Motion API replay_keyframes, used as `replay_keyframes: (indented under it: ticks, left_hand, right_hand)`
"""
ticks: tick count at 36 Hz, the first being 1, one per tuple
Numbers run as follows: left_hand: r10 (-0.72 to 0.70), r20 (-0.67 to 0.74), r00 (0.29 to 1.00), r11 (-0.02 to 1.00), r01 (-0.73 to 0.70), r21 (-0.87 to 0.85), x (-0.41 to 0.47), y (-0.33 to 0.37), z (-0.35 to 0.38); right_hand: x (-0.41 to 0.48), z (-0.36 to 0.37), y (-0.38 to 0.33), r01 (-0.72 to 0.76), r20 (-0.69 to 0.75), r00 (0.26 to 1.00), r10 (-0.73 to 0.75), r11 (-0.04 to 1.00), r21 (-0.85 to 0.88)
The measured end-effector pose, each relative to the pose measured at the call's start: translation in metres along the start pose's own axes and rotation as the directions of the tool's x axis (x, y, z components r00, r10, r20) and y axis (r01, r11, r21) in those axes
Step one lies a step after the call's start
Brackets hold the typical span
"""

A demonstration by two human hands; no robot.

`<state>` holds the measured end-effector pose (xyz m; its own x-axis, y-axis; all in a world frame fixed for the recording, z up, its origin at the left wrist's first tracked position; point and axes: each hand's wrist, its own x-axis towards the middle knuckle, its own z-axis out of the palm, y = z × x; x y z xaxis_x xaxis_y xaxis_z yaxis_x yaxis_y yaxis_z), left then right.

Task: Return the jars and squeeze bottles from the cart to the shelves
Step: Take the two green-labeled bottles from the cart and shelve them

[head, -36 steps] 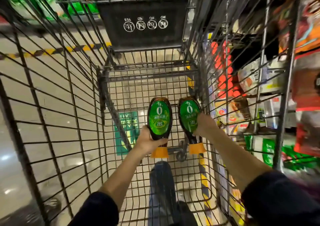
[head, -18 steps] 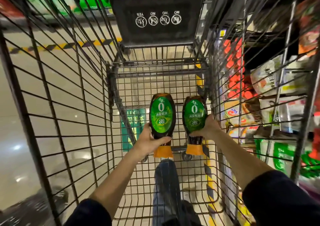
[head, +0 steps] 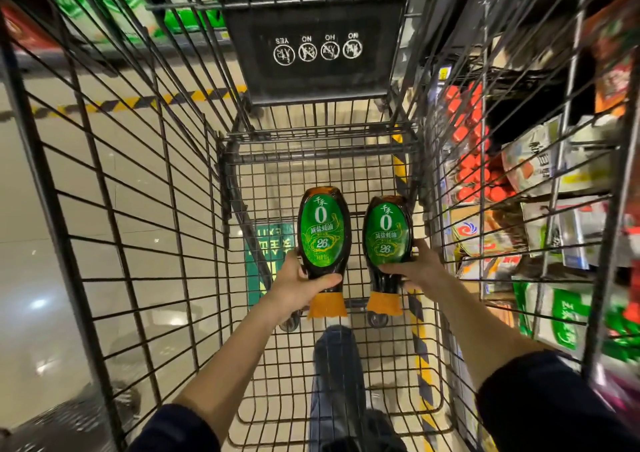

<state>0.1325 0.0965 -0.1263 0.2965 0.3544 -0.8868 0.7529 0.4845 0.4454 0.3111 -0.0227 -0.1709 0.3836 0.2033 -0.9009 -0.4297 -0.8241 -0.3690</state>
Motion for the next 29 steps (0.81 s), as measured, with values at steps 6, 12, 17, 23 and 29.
replay_keyframes:
  ticks: [6,12,17,23,29]
  left_hand:
    - [0.019,-0.022,1.0,1.0,-0.019,-0.006,-0.005,0.005,-0.003]
    - [0.017,-0.03,0.999,1.0,-0.017,0.0,-0.005,0.005,-0.007]
    - [0.033,-0.039,0.999,0.999,-0.033,-0.008,-0.008,0.007,-0.009]
    - [0.043,-0.043,0.998,0.998,-0.044,-0.039,-0.018,0.016,-0.014]
    - [0.097,-0.078,0.992,0.994,-0.101,-0.039,-0.043,0.043,-0.027]
  right_hand:
    - [0.004,0.008,0.007,-0.021,0.035,0.999,0.017,0.99,0.136]
    - [0.009,0.006,0.015,-0.02,0.029,0.999,0.015,0.986,0.164]
    - [0.01,0.007,0.018,0.0,0.073,0.997,-0.019,0.969,0.245]
    - [-0.003,0.009,0.007,0.008,0.164,0.984,-0.063,0.95,0.312]
    - [-0.031,0.004,-0.026,0.075,0.191,0.973,-0.131,0.958,0.277]
